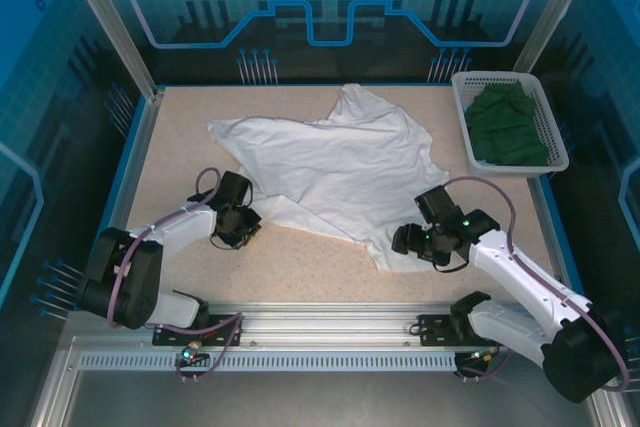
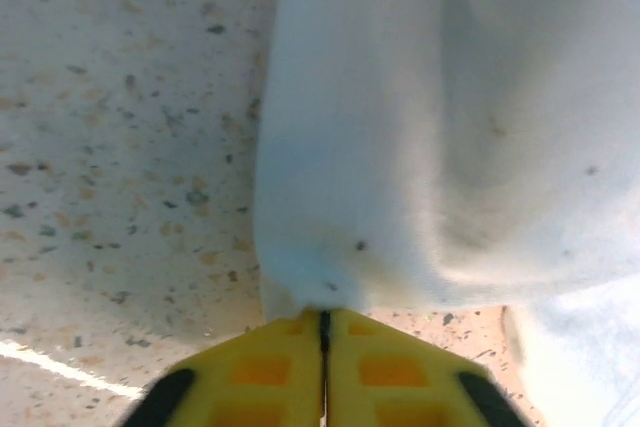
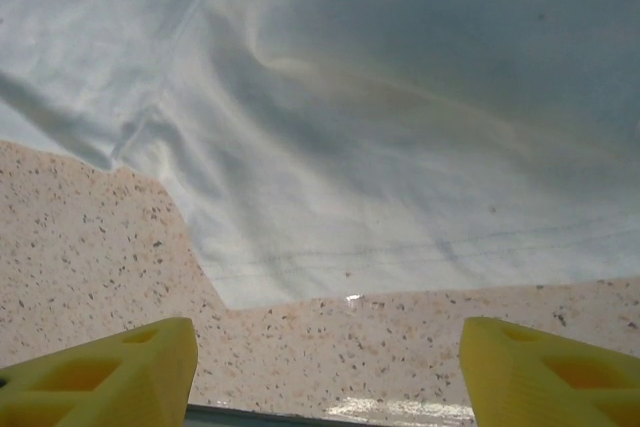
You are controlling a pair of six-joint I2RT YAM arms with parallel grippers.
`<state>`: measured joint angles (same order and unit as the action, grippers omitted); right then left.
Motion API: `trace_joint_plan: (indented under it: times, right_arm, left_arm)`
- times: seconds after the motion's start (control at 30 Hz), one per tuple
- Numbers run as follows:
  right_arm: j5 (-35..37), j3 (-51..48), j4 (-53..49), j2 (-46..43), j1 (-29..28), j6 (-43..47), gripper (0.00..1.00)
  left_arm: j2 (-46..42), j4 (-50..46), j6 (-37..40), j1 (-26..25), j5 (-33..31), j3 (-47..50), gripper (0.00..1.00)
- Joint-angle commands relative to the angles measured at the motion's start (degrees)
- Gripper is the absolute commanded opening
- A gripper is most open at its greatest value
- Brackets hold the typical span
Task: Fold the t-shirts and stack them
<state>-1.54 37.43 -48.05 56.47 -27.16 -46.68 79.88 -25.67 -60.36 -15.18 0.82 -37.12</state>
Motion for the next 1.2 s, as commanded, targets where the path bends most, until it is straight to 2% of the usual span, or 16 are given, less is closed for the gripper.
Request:
trace_joint_plan:
  times: [0.0,0.1,0.27,0.37,0.47,0.5,0.6,0.67,0.9,1.17]
  right_arm:
    - [-0.55,-1.47,-2.56,0.03,-1.14,-2.2,0.71]
    - [3.05,-1.65,-4.26,0.98,-1.12,-4.58,0.7]
    - [9.26,-2.12,-6.54,3.26,0.07,-9.74,0.7]
    - [9.71,-3.15,-5.79,3.84,3.99,-11.2,0.68]
    - [8.05,-5.87,-3.27,1.49,10.57,-11.06,0.67]
    - [6.6,-6.93,-1.86,0.39,12.67,-10.62,0.67]
    - [5.61,-8.45,-0.82,-1.45,16.28,-10.36,0.66]
    - [4.87,-9.19,-0.16,-1.78,18.44,-9.66,0.66]
    - [0.13,-11.9,2.73,-3.64,26.66,-6.46,0.61]
    - [0.79,-14.02,2.09,-7.98,30.15,-5.8,0.57]
  left_arm:
    - [-2.76,-4.34,1.29,-0.2,-3.98,-0.67,0.0]
    - [-5.27,-6.37,2.32,0.86,-5.18,-0.58,0.0]
    - [-11.56,-11.07,5.44,3.64,-2.8,-0.73,0.0]
    - [-16.25,-14.85,6.58,4.35,-2.19,-0.58,0.0]
    - [-19.57,-15.47,6.73,5.2,0.43,0.74,0.0]
    - [-20.05,-14.98,6.51,5.25,1.56,1.29,0.03]
    - [-19.76,-10.88,4.72,5.26,5.7,3.58,0.29]
    - [-18.47,-7.65,2.93,5.03,8.13,4.97,0.38]
    - [-12.39,0.19,0.01,4.19,8.33,5.92,0.46]
    - [-8.08,5.06,-0.93,4.19,6.44,5.4,0.48]
